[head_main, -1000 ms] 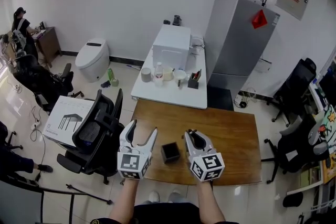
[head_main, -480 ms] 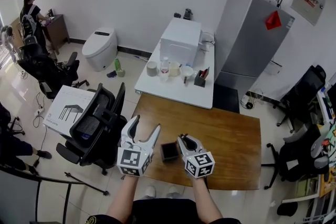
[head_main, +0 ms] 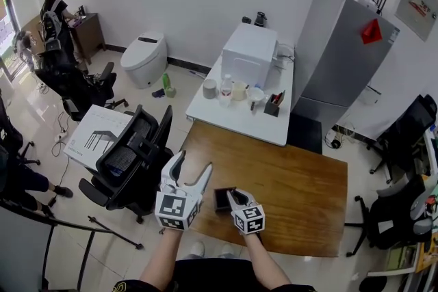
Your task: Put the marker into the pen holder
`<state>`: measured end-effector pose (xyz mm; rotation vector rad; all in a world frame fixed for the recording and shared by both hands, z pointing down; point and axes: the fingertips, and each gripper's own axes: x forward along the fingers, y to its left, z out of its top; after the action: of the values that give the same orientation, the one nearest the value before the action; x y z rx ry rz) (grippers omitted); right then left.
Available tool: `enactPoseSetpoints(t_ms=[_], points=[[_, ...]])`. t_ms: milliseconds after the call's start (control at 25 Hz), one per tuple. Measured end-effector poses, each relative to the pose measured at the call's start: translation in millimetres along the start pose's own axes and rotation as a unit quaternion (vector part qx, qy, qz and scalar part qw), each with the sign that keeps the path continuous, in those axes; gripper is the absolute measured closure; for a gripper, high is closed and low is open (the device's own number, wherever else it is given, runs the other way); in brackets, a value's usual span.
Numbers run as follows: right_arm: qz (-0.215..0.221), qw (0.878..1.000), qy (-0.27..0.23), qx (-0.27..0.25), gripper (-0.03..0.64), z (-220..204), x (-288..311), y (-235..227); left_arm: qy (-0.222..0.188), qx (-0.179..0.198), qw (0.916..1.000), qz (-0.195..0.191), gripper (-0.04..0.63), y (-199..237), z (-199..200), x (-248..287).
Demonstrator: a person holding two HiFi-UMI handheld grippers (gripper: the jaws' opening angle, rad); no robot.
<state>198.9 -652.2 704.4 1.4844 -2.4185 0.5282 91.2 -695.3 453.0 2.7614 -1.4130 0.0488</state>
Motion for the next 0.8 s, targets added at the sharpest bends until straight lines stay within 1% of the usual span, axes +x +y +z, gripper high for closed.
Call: enactPoseSetpoints(t_ms=[120, 240, 400, 520, 600, 800], points=[[-0.006, 1.000, 0.027, -0.008, 0.569, -16.3, 6.7, -2.4, -0.001, 0.000, 1.0000, 0.010, 0.273, 4.2, 1.2, -1.5], [-0.008, 0.999, 0.042, -0.020, 0.569, -27.0, 11.6, -4.7, -0.002, 0.000, 0.9998, 0.022, 0.273, 11.2, 1.6, -3.2], [-0.023, 0.997, 0.069, -0.028, 0.569, -40.2, 14.6, -10.4, -0.004, -0.004, 0.9994, 0.033, 0.273, 16.7, 2.8, -6.1], [-0.039, 0.995, 0.088, -0.027, 0.569, -47.7, 14.8, -14.6, -0.020, -0.010, 0.9992, 0.033, 0.275, 17.8, 6.4, -8.8], [-0.041, 0.994, 0.094, -0.027, 0.569, -50.5, 15.6, -14.1, -0.028, -0.012, 0.9990, 0.034, 0.288, 16.6, 11.2, -10.5], [-0.032, 0.990, 0.126, -0.055, 0.569, -54.4, 20.2, -6.1, -0.025, -0.012, 0.9992, 0.028, 0.288, 9.0, 9.5, -10.2]])
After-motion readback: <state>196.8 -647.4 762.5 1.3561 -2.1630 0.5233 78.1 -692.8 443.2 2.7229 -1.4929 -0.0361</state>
